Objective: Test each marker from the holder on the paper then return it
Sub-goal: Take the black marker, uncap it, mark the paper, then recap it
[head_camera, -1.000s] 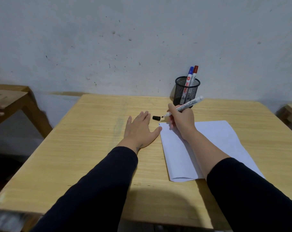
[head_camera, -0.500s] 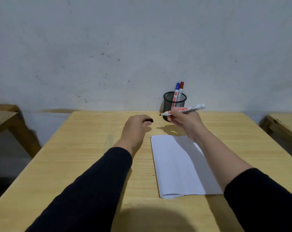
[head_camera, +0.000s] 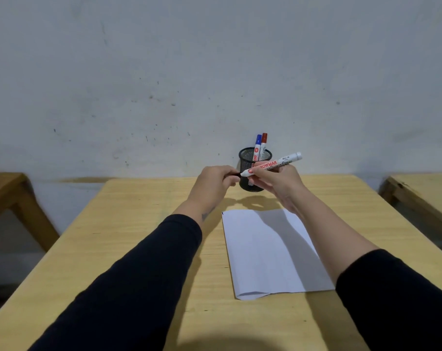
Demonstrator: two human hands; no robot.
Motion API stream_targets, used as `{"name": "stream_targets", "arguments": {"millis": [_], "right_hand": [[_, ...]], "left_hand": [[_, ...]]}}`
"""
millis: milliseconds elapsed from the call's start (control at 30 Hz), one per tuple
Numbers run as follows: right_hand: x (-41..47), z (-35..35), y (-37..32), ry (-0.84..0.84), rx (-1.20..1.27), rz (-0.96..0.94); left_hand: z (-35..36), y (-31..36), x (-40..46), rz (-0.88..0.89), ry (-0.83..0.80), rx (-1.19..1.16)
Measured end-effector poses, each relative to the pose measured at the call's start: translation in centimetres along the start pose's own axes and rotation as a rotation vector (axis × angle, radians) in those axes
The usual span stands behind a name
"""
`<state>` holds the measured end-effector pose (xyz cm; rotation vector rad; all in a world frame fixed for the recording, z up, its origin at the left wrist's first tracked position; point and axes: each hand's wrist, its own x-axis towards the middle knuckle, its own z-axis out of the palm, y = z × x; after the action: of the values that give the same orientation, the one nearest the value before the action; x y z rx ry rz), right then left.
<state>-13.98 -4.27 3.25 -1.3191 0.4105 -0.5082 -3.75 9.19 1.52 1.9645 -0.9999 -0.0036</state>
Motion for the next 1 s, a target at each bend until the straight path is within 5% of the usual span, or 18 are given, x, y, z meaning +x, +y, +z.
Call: {"name": "stream_targets", "arguments": {"millis": [633,733,833,933,1000], "right_hand": [[-0.2,0.3,-0.1,0.041,-0.090,0.019],[0.0,0.6,-0.7,0.180,-0.650,-0.082],[0.2,0.4,-1.5,0.417,-1.263,-0.378],[1.5,0.2,-1.6,0.390,-1.444,-0.805],[2.5,-0.1,-1.8,0.369,-1.460,-0.842]], "left_hand": [[1.0,1.7,0.0,-0.007,0.025,0.152],[0.7,1.9,0.7,-0.028,0.048,0.172],[0.0,2.2,1.7,-0.009,0.074,0.203],[-0.3,2.7,2.8,0.031,0.083,0.216],[-0.2,3.1,3.6,0.062,0.098,0.205]]}}
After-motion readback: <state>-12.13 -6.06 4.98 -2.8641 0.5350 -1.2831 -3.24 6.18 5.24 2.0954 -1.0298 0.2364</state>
